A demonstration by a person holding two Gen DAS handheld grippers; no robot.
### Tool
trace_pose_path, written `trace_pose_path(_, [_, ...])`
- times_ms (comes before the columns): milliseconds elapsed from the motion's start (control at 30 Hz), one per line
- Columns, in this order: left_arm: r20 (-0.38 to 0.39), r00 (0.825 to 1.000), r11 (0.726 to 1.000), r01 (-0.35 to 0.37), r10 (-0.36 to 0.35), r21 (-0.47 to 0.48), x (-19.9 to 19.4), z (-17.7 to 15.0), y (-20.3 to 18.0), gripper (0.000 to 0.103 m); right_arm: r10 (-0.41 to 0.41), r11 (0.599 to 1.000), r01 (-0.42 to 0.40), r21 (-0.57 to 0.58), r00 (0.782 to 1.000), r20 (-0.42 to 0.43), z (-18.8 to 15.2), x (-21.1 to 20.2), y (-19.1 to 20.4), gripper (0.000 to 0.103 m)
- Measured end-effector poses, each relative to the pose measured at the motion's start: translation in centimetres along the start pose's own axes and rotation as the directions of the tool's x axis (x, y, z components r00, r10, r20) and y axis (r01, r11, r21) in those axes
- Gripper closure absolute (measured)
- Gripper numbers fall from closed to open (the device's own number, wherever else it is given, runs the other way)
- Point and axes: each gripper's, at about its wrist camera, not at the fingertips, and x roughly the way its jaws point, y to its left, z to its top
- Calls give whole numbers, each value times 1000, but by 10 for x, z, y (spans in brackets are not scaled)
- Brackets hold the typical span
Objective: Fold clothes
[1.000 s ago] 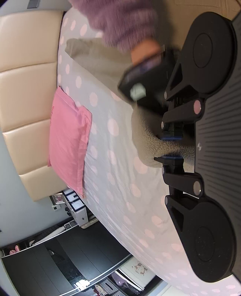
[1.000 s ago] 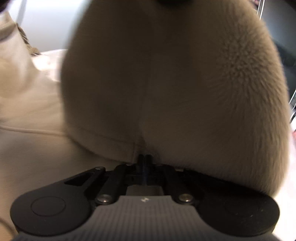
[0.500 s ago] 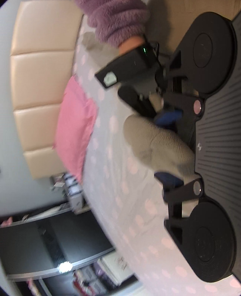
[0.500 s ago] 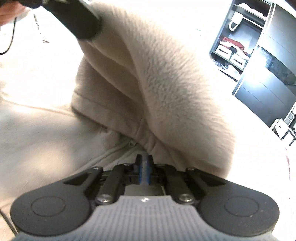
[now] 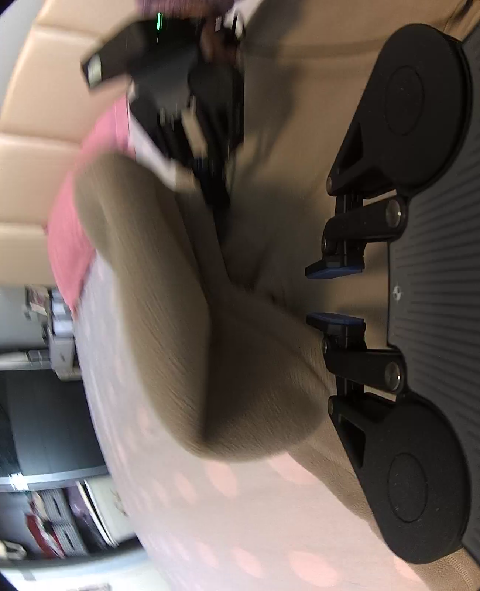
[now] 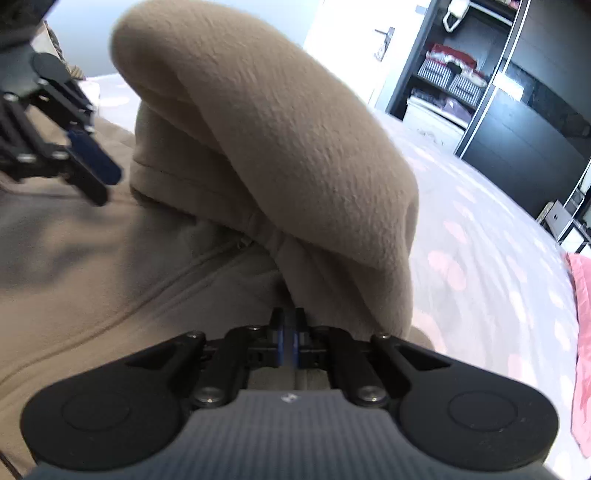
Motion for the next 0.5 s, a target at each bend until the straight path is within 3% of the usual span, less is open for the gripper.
trace_pose_path(100, [10, 999, 998, -45, 46, -44, 14, 7, 21, 90, -41, 999, 41, 6, 999, -11, -3, 8, -5, 99])
trace_pose_path(300, [51, 984, 985, -167, 169, -46, 27, 29, 49, 96, -89, 985, 86, 152, 996, 12, 1, 29, -31, 103])
trace_pose_path(500, [18, 986, 986, -164, 164, -10, 21, 16, 48, 96, -98, 988, 98, 123, 995, -7, -8, 25, -25, 102])
